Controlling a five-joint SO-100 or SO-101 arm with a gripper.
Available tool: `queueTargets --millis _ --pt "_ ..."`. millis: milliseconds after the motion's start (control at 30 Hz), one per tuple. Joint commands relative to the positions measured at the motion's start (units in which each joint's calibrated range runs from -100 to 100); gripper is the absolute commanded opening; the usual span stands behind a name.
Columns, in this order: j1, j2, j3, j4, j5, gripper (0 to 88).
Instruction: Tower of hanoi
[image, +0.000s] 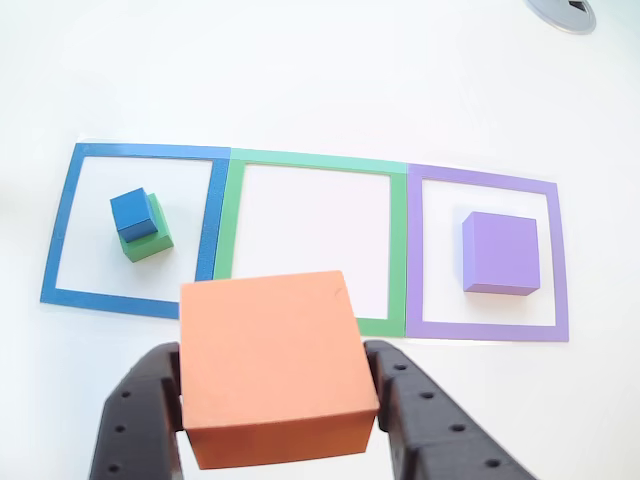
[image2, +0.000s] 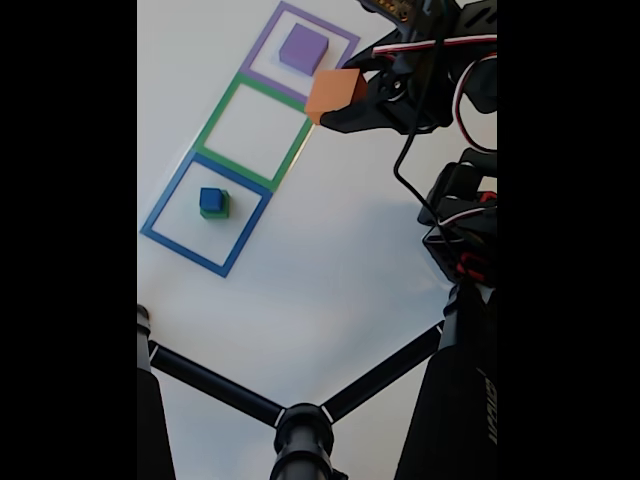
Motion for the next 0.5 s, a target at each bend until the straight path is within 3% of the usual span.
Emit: queueTargets --millis 0,200,467 --pt "3.03 0.01 10.24 -10.01 0.00 9.5" --pt "6.39 3.16 25.05 -23.53 0.00 9.6" --pt "7.15 6.63 49.69 -55.11 0.00 9.7"
